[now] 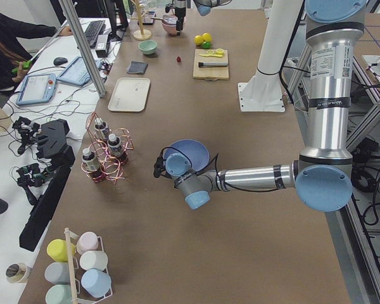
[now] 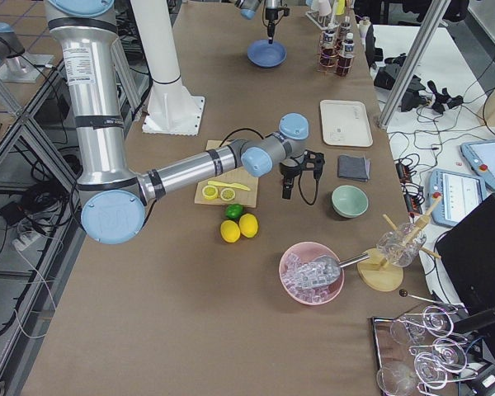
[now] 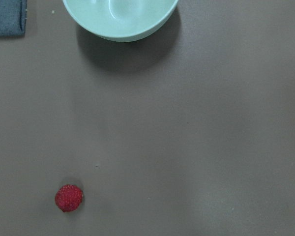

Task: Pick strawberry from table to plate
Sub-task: 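Push the blue plate to center with left gripper while right approaches strawberry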

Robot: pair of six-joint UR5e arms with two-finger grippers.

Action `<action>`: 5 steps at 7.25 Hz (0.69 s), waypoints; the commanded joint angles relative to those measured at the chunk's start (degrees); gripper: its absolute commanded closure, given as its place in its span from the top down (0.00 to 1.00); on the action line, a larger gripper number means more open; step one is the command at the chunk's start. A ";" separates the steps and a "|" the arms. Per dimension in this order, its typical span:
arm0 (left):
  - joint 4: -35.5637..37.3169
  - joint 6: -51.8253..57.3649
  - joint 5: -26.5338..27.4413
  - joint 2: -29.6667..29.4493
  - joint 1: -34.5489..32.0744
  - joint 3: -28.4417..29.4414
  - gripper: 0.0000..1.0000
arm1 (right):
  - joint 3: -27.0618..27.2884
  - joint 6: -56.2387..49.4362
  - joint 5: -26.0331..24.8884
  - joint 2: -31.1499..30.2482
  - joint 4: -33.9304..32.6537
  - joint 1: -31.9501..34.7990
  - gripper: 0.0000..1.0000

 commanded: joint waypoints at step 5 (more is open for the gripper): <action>10.92 -31.09 16.22 -14.44 19.52 -16.42 0.00 | -5.54 10.35 -7.16 8.87 0.15 -10.19 1.00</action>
